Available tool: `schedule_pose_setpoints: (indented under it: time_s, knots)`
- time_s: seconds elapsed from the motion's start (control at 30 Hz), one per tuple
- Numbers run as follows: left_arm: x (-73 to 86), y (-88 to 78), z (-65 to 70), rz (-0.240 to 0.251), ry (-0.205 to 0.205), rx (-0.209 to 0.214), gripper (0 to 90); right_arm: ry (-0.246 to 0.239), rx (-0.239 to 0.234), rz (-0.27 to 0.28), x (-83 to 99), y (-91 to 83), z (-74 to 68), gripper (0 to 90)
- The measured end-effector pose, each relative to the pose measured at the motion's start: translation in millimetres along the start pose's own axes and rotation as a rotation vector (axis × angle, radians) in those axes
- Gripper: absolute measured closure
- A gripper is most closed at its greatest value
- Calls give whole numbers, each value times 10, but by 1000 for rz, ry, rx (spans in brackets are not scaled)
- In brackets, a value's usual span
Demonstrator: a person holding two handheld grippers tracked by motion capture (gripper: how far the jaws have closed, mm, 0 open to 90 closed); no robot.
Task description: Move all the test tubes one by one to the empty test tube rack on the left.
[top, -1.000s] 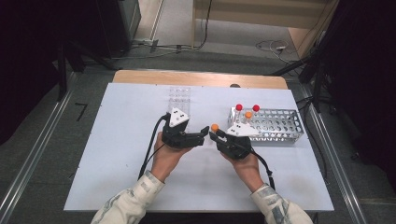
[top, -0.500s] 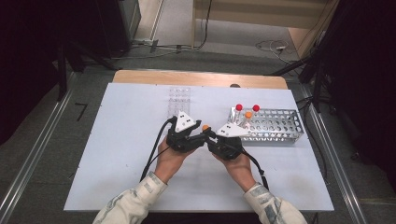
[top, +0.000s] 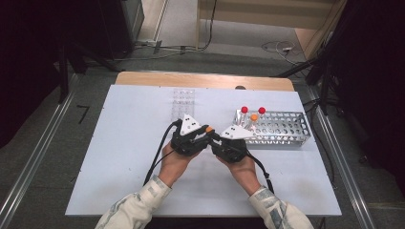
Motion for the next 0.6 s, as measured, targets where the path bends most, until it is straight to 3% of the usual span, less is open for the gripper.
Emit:
schedule_pose_setpoints:
  time_s: [0.2,0.27,0.6]
  knots:
    - [-29,-33,-35,13,-9,-5,698,12,-10,-2,-29,-71,26,496]
    - [-43,-50,-56,18,-13,-8,698,30,-7,-7,-40,-115,68,467]
    - [-209,-199,-201,60,-44,-29,698,22,58,-2,-34,-476,301,340]
Point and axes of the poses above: each handheld gripper's, and its own axes: y roughly forward along the jaws, x roughly out of its underside, z roughly to its right, the point moved 1 cm from there along y, roughly forward along the jaws, and after that the axes turned 7 degrees about z, right-handed, at the moved point
